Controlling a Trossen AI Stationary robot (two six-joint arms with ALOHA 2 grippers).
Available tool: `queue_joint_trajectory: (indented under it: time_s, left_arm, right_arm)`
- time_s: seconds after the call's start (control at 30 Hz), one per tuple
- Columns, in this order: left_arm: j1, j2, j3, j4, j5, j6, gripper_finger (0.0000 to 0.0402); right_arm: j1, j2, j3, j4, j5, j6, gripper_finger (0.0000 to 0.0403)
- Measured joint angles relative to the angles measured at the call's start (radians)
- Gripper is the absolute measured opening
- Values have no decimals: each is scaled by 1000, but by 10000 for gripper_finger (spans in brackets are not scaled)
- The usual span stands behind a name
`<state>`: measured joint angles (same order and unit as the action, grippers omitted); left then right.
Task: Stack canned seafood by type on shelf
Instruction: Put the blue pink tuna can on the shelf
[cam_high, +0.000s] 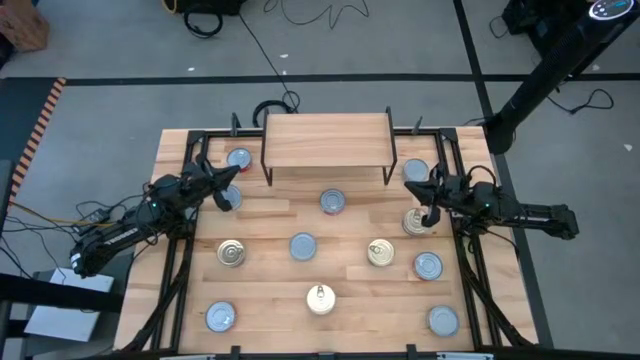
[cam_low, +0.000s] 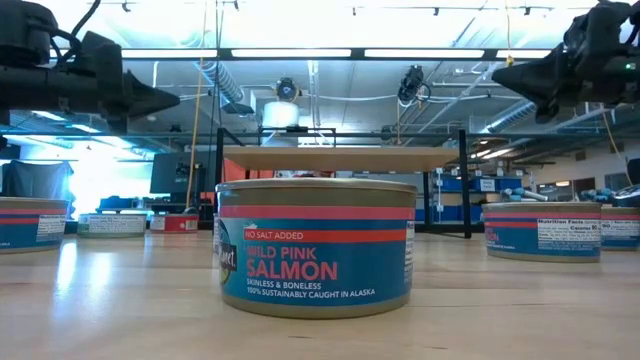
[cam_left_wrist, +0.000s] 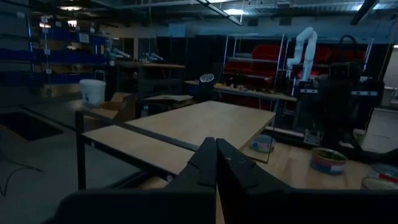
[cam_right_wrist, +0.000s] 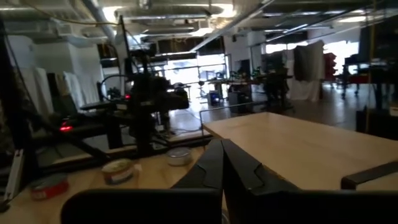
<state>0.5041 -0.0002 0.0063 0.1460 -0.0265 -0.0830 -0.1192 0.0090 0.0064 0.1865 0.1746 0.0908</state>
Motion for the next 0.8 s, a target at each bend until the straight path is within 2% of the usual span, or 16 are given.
queue_joint_trajectory:
  time_s: [0.37,0.6,0.8]
  left_arm:
    - [0,0,0,-1,0,0,4]
    - [0,0,0,-1,0,0,4]
    - [0,0,0,8,0,0,4]
  right_arm:
    - [0,77,0,-40,-46,52,4]
    - [6,195,1,-55,-69,128,3]
    - [48,333,72,-99,-72,186,3]
